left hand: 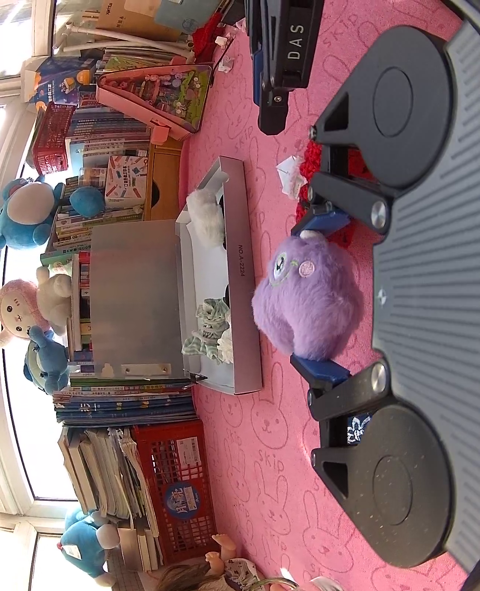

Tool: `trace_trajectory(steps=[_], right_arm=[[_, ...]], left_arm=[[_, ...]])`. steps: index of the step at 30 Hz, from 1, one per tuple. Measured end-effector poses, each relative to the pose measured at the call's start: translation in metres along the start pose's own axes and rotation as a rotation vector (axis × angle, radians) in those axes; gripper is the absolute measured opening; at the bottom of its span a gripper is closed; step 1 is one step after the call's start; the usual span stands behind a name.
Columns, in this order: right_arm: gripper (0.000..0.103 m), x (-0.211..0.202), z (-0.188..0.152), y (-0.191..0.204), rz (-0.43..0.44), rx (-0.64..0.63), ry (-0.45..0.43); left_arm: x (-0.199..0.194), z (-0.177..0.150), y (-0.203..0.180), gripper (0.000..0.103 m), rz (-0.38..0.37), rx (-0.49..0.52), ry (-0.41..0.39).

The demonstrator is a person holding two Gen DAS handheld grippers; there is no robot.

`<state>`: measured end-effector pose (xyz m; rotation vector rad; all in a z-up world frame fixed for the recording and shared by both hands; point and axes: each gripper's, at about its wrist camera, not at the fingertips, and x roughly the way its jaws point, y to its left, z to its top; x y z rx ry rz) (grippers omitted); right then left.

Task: Organize objects
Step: 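Carry the purple plush over the box with the left gripper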

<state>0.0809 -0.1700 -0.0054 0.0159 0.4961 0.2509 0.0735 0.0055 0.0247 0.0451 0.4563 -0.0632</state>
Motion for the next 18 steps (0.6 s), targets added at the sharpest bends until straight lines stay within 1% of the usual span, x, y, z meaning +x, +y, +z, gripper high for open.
trace_trajectory(steps=[8,14,18], right_arm=[[0.037,0.002,0.01,0.001,-0.009,-0.015,-0.026],[0.037,0.009,0.027,-0.005,-0.022,-0.019,-0.058],[0.037,0.016,0.039,-0.01,-0.033,-0.017,-0.076]], left_arm=[[0.004,0.01,0.0,0.071,-0.004,0.012,-0.025],[0.013,0.034,0.006,0.071,-0.01,0.011,-0.059],[0.023,0.048,0.008,0.071,-0.007,0.021,-0.068]])
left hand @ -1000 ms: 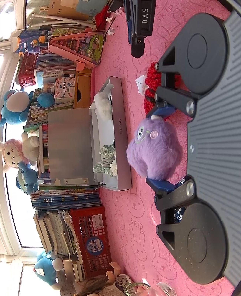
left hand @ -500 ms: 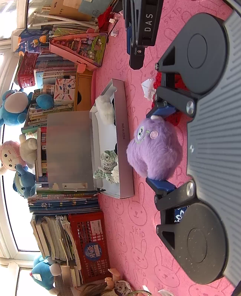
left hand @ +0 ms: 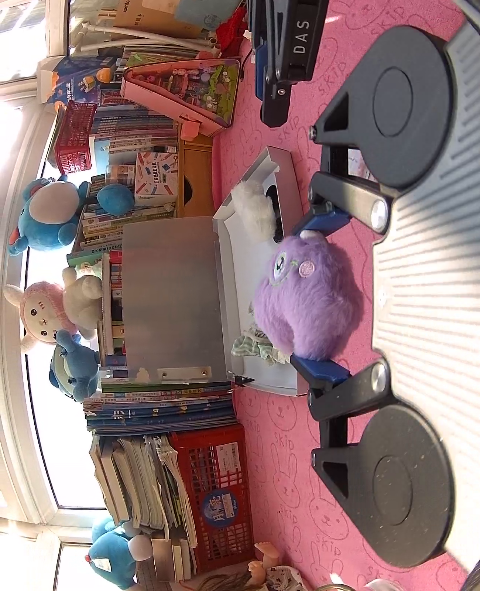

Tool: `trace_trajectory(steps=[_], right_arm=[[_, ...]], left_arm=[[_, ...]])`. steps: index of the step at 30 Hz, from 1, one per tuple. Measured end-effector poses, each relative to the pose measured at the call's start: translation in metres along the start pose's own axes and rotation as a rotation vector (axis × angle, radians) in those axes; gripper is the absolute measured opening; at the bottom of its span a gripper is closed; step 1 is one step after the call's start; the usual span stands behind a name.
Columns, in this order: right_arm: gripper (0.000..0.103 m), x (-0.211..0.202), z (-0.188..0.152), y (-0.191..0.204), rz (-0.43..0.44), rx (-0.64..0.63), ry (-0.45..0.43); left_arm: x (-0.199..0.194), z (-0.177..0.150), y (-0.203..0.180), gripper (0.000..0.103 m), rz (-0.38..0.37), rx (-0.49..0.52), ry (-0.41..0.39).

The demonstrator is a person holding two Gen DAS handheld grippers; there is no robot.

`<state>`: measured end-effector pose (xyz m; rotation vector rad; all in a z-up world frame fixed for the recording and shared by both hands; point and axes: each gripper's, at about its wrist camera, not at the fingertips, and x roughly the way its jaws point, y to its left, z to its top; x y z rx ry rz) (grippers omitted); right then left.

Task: Organize objects
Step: 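Carry the purple plush over the box with the left gripper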

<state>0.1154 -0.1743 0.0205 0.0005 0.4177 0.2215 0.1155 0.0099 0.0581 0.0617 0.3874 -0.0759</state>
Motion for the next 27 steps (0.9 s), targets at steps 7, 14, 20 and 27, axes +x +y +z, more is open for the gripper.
trace_trajectory(steps=[7,14,20,27], right_arm=[[0.037,0.017,0.015,-0.012,-0.004,0.02,0.005],[0.037,0.042,0.014,-0.027,0.008,0.095,0.061],[0.037,0.065,0.02,-0.034,0.032,0.125,0.105],[0.037,0.115,0.054,-0.056,0.058,0.201,0.162]], left_arm=[[0.022,0.02,0.009,0.071,0.007,-0.025,0.007],[0.05,0.02,0.021,0.071,0.033,-0.092,0.062],[0.071,0.03,0.025,0.071,0.039,-0.097,0.063],[0.113,0.066,0.029,0.071,0.042,-0.126,0.061]])
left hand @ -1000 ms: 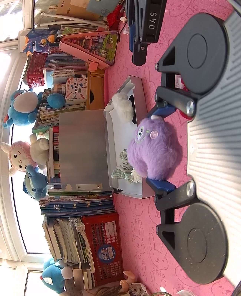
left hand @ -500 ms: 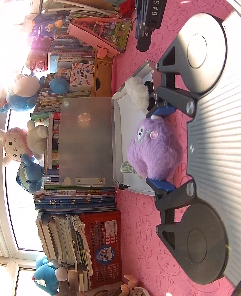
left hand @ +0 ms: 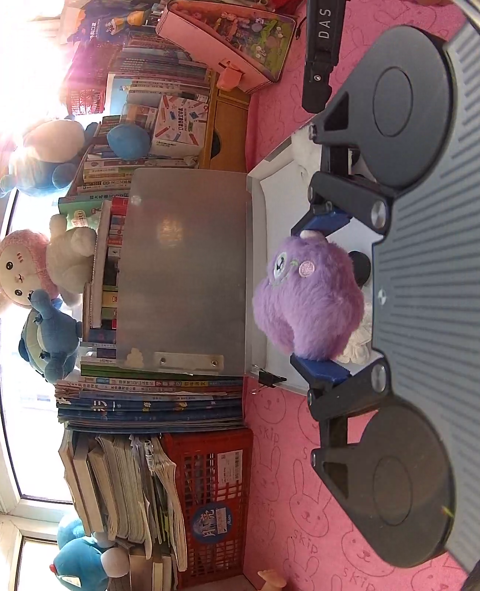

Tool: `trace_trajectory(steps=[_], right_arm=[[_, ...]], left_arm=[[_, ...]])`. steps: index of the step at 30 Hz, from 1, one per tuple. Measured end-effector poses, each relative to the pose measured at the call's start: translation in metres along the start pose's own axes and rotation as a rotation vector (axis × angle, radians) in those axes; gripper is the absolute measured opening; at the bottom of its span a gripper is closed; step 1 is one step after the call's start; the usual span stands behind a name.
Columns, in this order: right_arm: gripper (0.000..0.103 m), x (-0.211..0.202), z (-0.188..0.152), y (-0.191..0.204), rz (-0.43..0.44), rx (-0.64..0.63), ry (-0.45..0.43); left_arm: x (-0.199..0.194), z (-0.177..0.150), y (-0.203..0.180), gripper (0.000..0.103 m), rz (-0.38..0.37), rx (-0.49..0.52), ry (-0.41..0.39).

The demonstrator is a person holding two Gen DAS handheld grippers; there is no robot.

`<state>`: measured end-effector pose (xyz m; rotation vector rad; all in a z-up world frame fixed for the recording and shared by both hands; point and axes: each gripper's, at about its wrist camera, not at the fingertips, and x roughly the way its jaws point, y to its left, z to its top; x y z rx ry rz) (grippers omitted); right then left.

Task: Organize objects
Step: 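Carry the purple plush over the box with the left gripper, then open the left gripper to drop the purple plush into the box, then move the left gripper to the blue floral cloth bag and grasp it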

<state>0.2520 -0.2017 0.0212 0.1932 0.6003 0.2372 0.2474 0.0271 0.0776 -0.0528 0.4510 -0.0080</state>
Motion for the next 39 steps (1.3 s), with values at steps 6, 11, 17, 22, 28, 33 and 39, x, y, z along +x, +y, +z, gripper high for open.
trace_trajectory(steps=[6,11,17,22,28,33,39], right_arm=[[0.037,0.031,0.031,-0.015,-0.012,0.051,0.02],[0.037,0.061,0.043,-0.02,-0.004,0.104,0.052],[0.037,0.098,0.043,-0.017,-0.009,0.089,0.099],[0.038,0.119,0.039,-0.015,-0.017,0.06,0.132],[0.056,0.121,0.035,-0.018,-0.016,0.054,0.124],[0.067,0.101,0.038,-0.021,0.006,0.084,0.083],[0.07,0.06,0.04,-0.011,0.019,0.05,0.028]], left_arm=[[0.042,0.024,0.01,0.071,0.044,0.024,0.011],[0.077,0.032,0.016,0.071,0.053,0.014,0.054],[0.11,0.03,0.014,0.071,0.045,0.039,0.089],[0.133,0.02,0.01,0.071,0.051,0.08,0.131],[0.144,0.01,0.007,0.073,0.026,0.085,0.166],[0.125,0.017,0.004,0.082,0.015,0.087,0.133],[0.084,0.028,-0.001,0.086,-0.009,0.088,0.089]])
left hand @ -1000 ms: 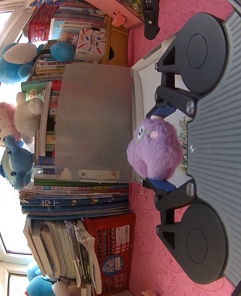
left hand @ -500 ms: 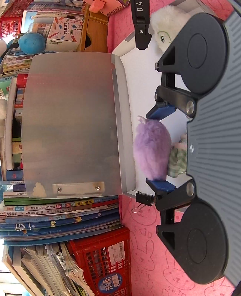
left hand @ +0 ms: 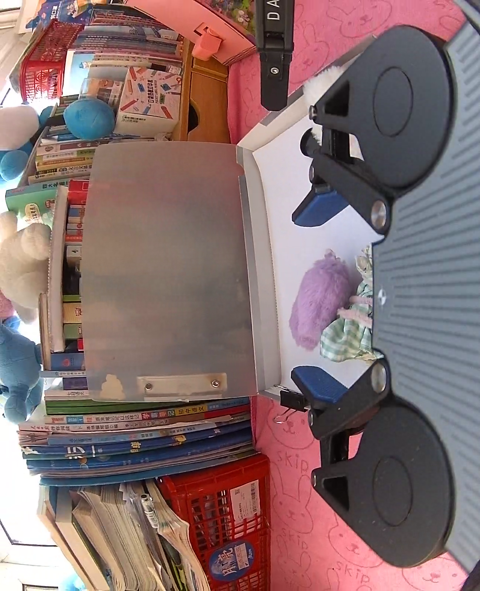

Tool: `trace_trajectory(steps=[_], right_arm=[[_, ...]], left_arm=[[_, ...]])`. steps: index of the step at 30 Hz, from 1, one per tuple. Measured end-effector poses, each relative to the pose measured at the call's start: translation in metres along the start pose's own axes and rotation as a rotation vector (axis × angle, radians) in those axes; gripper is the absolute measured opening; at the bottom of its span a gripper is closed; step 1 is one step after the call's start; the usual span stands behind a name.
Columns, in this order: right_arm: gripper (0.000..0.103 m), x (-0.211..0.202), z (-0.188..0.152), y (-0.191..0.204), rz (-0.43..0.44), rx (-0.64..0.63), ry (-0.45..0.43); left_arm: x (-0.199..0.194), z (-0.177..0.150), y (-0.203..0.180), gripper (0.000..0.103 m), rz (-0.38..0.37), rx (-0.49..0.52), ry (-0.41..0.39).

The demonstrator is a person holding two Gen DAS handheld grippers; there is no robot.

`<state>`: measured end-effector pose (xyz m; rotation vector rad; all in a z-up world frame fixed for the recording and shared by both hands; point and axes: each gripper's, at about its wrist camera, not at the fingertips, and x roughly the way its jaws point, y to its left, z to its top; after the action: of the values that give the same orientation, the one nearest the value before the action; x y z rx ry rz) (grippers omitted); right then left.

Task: Organize objects
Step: 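Move the left gripper to the blue floral cloth bag and grasp it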

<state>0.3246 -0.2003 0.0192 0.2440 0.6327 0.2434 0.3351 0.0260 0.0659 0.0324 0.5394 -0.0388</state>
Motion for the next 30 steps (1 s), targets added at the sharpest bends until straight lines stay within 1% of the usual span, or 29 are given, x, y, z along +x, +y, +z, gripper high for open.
trace_trajectory(steps=[5,10,15,19,23,26,28,29,30], right_arm=[[0.072,-0.042,-0.008,0.014,0.03,-0.047,-0.036],[0.076,-0.082,-0.032,0.029,0.071,-0.097,-0.063],[0.078,-0.108,-0.062,0.035,0.125,-0.087,-0.051],[0.079,-0.128,-0.087,0.041,0.144,-0.095,-0.053],[0.084,-0.147,-0.116,0.049,0.148,-0.105,-0.058],[0.086,-0.157,-0.137,0.056,0.118,-0.08,-0.053],[0.091,-0.163,-0.151,0.061,0.068,-0.044,-0.066],[0.097,-0.165,-0.158,0.063,0.045,-0.025,-0.07],[0.101,-0.166,-0.164,0.064,0.029,-0.009,-0.071]], left_arm=[[-0.044,-0.007,-0.005,0.086,0.002,0.038,-0.034],[-0.091,-0.024,-0.001,0.087,-0.018,0.049,-0.051],[-0.128,-0.051,0.007,0.087,-0.013,0.029,-0.061],[-0.156,-0.08,0.013,0.089,0.002,0.0,-0.067],[-0.177,-0.111,0.021,0.091,0.051,-0.029,-0.074],[-0.188,-0.133,0.026,0.092,0.118,-0.054,-0.075],[-0.195,-0.148,0.028,0.093,0.169,-0.071,-0.086],[-0.198,-0.154,0.028,0.094,0.189,-0.081,-0.09],[-0.201,-0.16,0.029,0.096,0.207,-0.09,-0.094]])
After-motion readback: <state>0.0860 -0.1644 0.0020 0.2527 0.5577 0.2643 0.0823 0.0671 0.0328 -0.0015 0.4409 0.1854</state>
